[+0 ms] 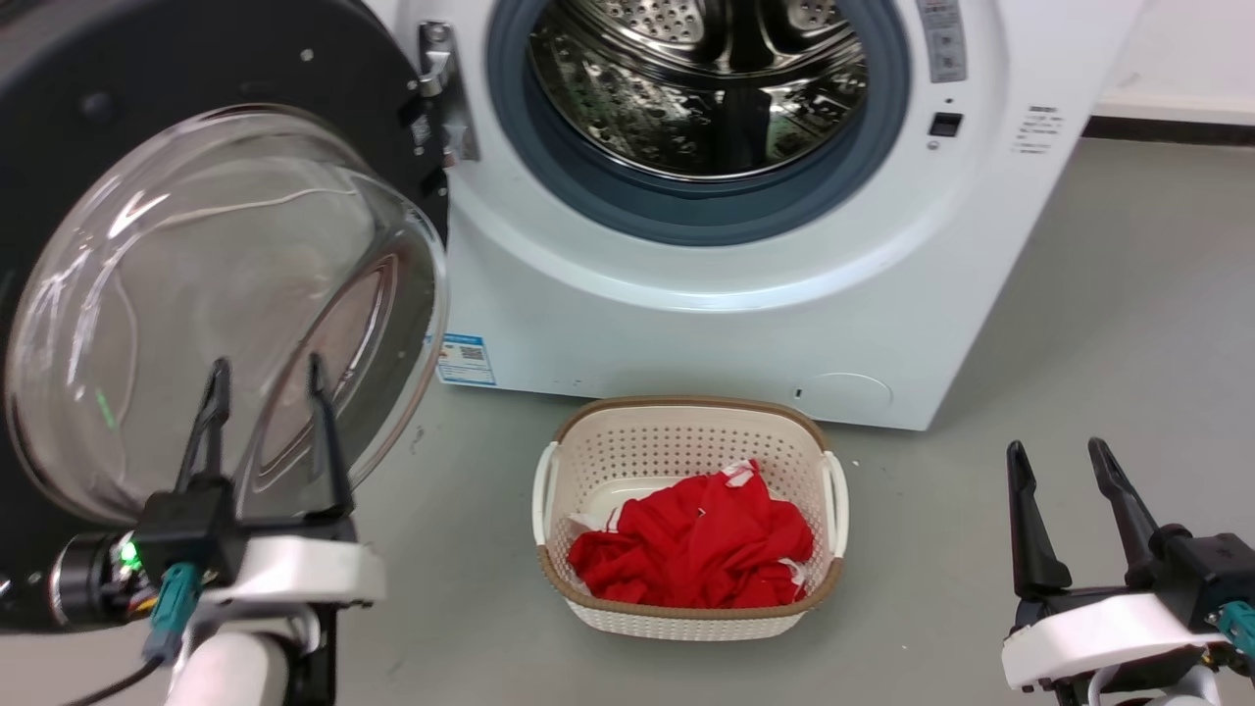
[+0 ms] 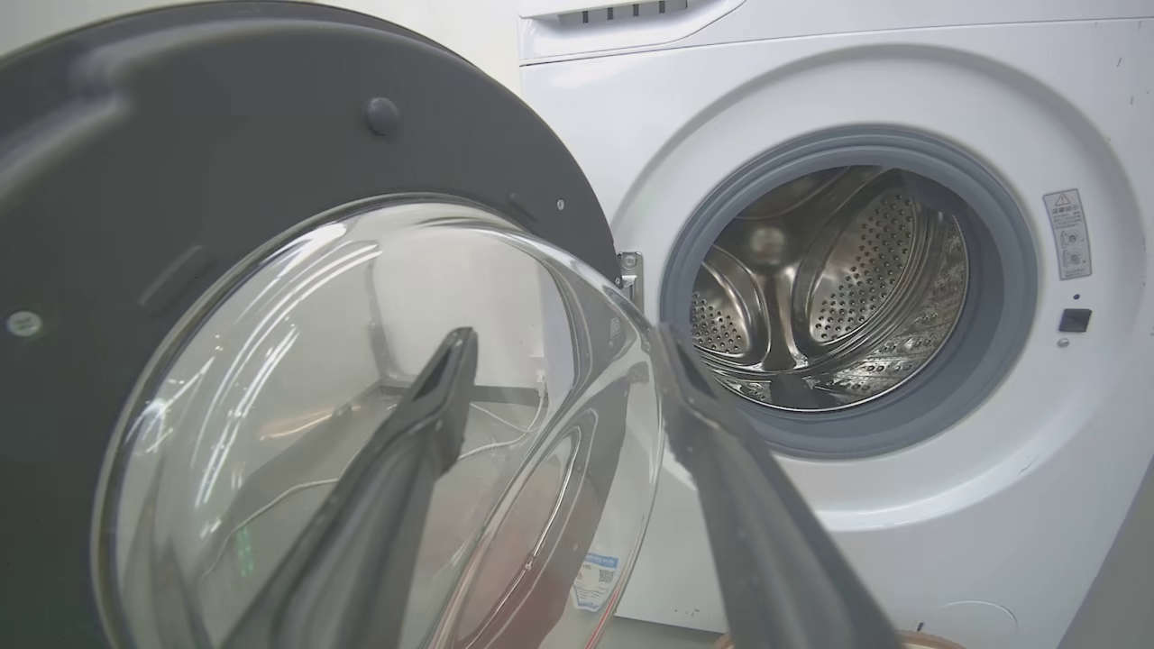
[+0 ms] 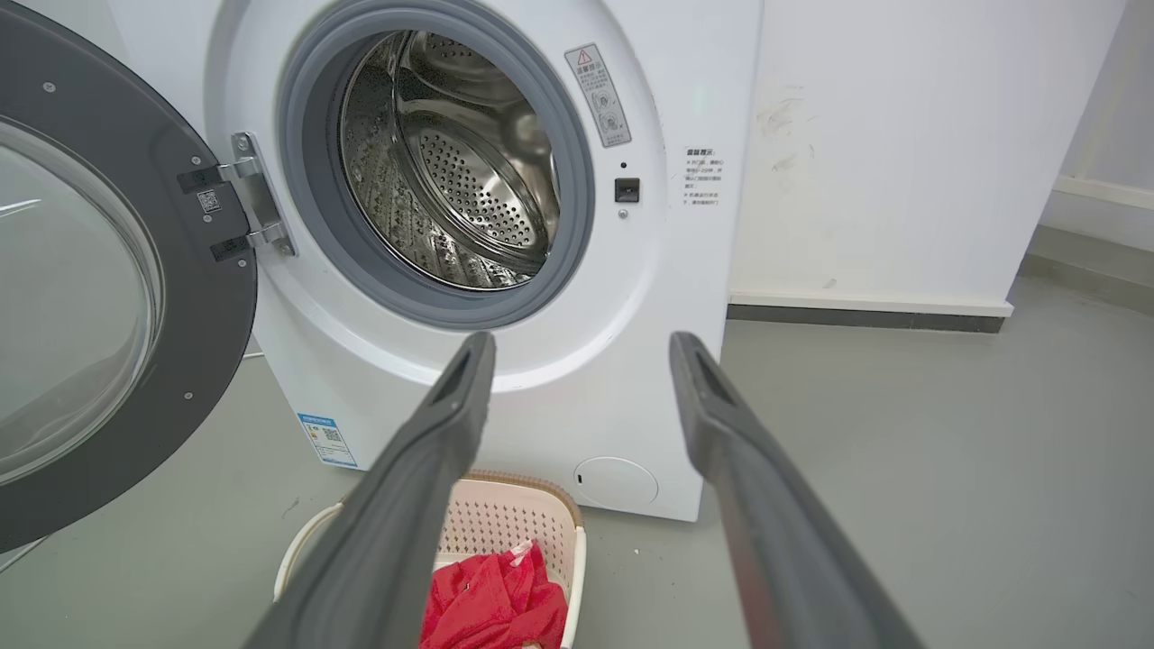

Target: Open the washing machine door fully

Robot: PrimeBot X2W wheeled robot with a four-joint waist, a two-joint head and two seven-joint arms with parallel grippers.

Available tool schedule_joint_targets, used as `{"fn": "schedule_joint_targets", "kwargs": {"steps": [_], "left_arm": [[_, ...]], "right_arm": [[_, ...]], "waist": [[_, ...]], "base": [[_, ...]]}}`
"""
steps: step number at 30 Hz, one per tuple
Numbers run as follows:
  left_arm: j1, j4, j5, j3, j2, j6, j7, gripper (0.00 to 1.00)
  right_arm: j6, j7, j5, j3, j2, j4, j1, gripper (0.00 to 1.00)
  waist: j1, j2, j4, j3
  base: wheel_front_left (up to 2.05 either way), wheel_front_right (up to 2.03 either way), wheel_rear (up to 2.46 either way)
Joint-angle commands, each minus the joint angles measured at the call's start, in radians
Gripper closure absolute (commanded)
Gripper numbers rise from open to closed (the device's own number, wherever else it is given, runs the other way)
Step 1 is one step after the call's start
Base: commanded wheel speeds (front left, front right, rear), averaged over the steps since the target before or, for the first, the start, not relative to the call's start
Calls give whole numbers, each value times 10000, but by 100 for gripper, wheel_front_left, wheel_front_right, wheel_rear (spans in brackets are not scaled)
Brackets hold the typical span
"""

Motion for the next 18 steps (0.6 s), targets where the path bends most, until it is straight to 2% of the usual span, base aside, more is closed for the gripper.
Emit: {"fn": "schedule_joint_targets", "kwargs": {"steps": [1, 9, 18], "left_arm": [[-238, 86, 52, -83, -56, -62, -23, 0], [-992, 1057, 221, -700, -409, -457, -59, 0], [-272, 1356, 413, -695, -738, -249, -69, 0]], "right_arm": [[-7, -21, 26, -7, 15, -70, -178, 0], [-7, 66, 41, 195, 17, -257, -170, 0], [-7, 103, 78, 366, 17, -359, 154, 0]], "waist": [[0, 0, -219, 25], [0, 0, -1145, -78], [0, 0, -1549, -244]], "base": [[0, 0, 0], [0, 0, 0], [0, 0, 0]]}}
